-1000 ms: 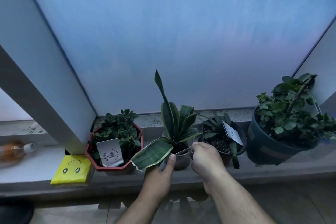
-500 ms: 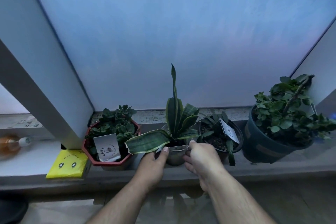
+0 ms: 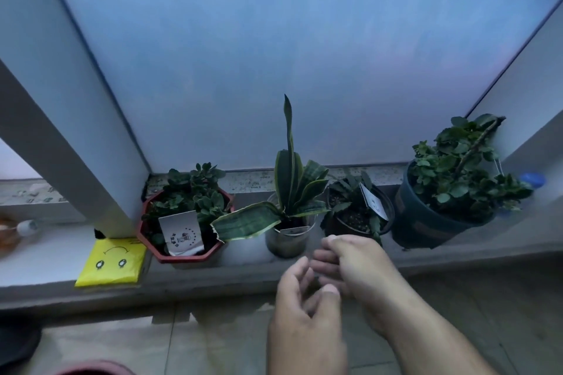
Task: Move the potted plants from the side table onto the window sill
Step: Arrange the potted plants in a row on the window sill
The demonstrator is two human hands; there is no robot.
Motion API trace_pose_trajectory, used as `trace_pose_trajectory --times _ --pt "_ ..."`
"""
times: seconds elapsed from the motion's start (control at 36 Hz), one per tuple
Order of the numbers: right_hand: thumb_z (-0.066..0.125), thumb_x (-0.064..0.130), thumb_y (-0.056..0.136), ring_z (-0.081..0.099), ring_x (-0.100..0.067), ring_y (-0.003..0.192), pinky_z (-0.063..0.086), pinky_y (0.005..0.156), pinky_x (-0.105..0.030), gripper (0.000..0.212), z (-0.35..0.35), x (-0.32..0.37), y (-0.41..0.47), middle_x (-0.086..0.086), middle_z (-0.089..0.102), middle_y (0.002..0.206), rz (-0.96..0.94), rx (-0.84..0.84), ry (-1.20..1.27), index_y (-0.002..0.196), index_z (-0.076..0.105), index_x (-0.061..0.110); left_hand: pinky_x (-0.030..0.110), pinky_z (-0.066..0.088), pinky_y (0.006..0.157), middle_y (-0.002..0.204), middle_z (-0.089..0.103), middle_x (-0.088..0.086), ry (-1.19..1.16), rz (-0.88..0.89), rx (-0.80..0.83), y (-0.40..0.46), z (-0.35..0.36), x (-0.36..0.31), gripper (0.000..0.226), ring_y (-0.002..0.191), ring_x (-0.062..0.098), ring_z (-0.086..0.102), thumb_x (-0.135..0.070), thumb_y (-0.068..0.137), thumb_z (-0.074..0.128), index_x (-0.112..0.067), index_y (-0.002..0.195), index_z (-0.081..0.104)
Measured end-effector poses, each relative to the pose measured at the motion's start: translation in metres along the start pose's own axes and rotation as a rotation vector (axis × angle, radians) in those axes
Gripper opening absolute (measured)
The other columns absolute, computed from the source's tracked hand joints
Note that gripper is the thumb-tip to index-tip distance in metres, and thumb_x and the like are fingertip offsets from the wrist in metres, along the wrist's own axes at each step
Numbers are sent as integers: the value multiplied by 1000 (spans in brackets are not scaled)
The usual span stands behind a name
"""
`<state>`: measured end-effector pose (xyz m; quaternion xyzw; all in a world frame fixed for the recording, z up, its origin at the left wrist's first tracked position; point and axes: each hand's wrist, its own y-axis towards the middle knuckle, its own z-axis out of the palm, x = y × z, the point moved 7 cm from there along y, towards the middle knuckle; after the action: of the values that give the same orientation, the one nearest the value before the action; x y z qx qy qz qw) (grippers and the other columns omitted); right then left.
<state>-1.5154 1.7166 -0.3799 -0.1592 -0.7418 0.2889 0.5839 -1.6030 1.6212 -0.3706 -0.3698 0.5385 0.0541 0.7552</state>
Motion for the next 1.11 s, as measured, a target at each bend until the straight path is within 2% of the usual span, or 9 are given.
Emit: trace_pose_trajectory --times 0.06,0.11,0.22,0.39,0.58,0.72,0.78,0.97,1.11 --pt "49 18 104 70 -25 78 55 67 -35 33 -14 3 -12 -29 73 105 -39 -6 -54 108 62 -12 37 53 100 109 64 -24 -27 75 53 5 17 -17 37 90 -16 64 -9 90 64 -41 108 58" --pt "50 19 104 74 -22 84 60 66 -31 31 -31 10 -26 -26 75 102 -90 -51 -77 110 68 -6 22 48 100 120 58 -22 -21 161 129 11 31 -36 38 100 -20 59 -13 95 59 -39 121 53" --pt "56 22 103 76 -19 92 60 89 -45 18 -81 37 -60 -10 77 102 -205 -264 -159 97 72 17 8 39 89 136 56 -7 27 300 107 30 38 -46 41 92 -29 53 -14 97 55 -29 135 50" --pt "60 21 100 77 -14 92 59 86 -38 13 -138 42 -102 -3 80 98 -255 -350 -93 106 71 18 -9 32 66 139 52 -2 184 264 167 31 55 -26 48 78 -40 43 -14 97 55 -17 144 44" --pt "61 14 99 73 -20 100 55 89 -40 16 -145 -21 -69 -8 76 106 -127 -303 81 112 68 11 -3 37 71 137 51 -10 345 301 196 34 64 -25 48 86 -30 50 -19 98 56 -24 144 45" --pt "63 21 98 72 -18 103 56 97 -44 6 -135 4 -25 -4 75 105 -180 -225 92 100 68 22 30 46 103 137 54 -11 353 251 116 40 55 -19 42 100 -16 52 -20 98 57 -29 138 48" --pt "64 25 97 71 -22 104 56 98 -47 6 -135 11 -3 -5 75 104 -198 -202 100 100 70 22 41 48 107 135 57 -11 332 222 57 37 54 -15 40 108 -9 55 -20 98 59 -33 134 50" --pt "62 26 97 69 -22 98 56 96 -50 6 -144 -2 36 2 71 96 -147 -173 15 102 65 23 44 50 105 128 61 -16 395 93 -38 7 51 0 35 110 -1 61 -18 94 65 -41 119 55" --pt "64 28 97 68 -26 105 53 101 -53 34 -160 -17 47 -4 71 106 -57 -176 -22 124 64 8 41 48 106 128 59 -19 413 92 -11 -8 82 -27 35 114 0 58 -26 93 64 -40 124 54"
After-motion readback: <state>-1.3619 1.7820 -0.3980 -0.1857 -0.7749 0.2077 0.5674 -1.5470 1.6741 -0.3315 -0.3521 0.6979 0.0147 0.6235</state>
